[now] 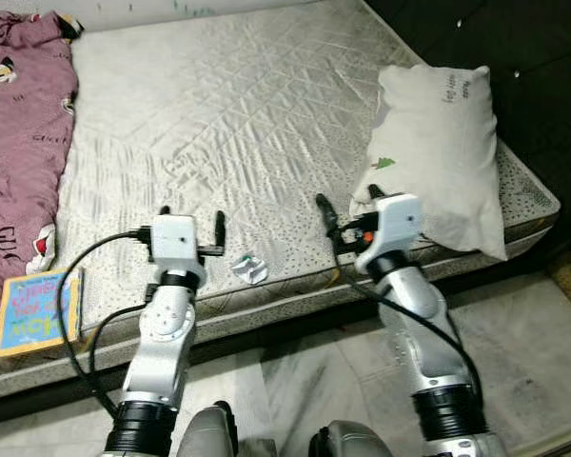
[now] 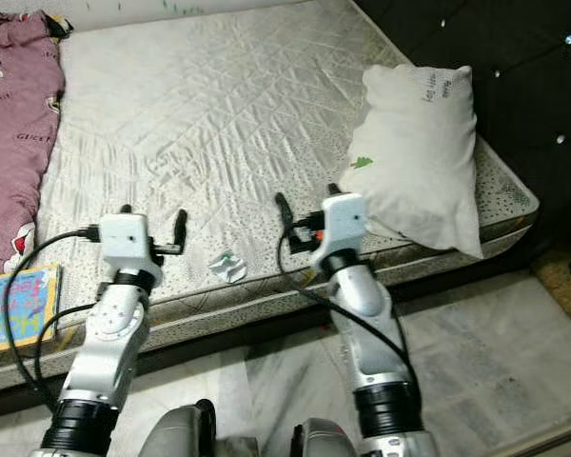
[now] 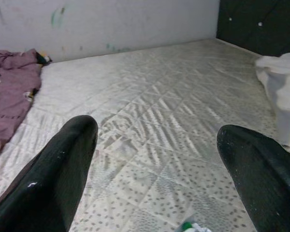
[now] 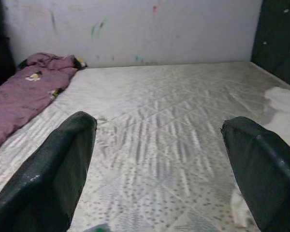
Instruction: Clean up the room
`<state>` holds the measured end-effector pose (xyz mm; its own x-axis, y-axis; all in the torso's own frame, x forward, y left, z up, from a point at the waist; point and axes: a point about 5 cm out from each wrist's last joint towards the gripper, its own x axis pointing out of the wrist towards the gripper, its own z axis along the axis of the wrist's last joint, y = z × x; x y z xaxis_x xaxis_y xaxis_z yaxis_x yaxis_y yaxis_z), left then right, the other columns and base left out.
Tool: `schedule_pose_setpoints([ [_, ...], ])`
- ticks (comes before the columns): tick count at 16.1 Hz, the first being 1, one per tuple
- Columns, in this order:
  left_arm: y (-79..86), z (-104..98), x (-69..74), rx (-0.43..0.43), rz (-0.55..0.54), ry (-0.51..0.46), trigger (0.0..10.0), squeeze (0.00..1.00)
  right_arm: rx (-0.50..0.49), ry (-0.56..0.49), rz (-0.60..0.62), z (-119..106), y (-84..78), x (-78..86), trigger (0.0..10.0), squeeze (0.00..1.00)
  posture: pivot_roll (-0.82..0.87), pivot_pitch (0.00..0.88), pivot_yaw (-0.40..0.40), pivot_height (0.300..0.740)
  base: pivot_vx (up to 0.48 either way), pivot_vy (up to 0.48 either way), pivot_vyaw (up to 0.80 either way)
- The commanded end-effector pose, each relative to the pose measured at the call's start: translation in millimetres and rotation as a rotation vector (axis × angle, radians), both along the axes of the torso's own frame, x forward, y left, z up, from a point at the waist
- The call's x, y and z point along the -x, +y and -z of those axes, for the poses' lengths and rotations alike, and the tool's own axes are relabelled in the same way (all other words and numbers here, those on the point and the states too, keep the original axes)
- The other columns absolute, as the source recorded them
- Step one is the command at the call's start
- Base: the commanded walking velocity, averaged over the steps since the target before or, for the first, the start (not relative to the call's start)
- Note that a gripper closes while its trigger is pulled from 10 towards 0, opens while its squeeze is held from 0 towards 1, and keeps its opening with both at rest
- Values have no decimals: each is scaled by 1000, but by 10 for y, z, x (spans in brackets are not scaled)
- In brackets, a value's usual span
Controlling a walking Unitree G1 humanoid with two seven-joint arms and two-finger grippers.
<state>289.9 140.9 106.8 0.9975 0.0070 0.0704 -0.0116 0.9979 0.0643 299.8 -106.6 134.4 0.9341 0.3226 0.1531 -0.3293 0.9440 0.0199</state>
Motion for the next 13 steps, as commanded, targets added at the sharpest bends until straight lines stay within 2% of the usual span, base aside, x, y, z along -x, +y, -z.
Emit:
schedule_pose_setpoints([
  [1,1,-13,0,2,7,-10,10000,0,8,3,-7,0,-6,-2,10000,0,-15,175,-24,740,0,0,0],
  [2,-10,-18,3,2,13,-12,10000,0,11,1,-9,-3,-6,-4,10000,0,-15,175,-24,740,0,0,0],
  [6,-23,-16,6,4,23,-15,10000,0,8,0,-15,1,2,0,10000,0,-14,168,-24,740,254,0,655],
  [13,-44,-25,-3,4,36,-22,10000,0,8,0,-20,-4,-1,-12,10000,0,-14,161,-28,740,320,0,0],
])
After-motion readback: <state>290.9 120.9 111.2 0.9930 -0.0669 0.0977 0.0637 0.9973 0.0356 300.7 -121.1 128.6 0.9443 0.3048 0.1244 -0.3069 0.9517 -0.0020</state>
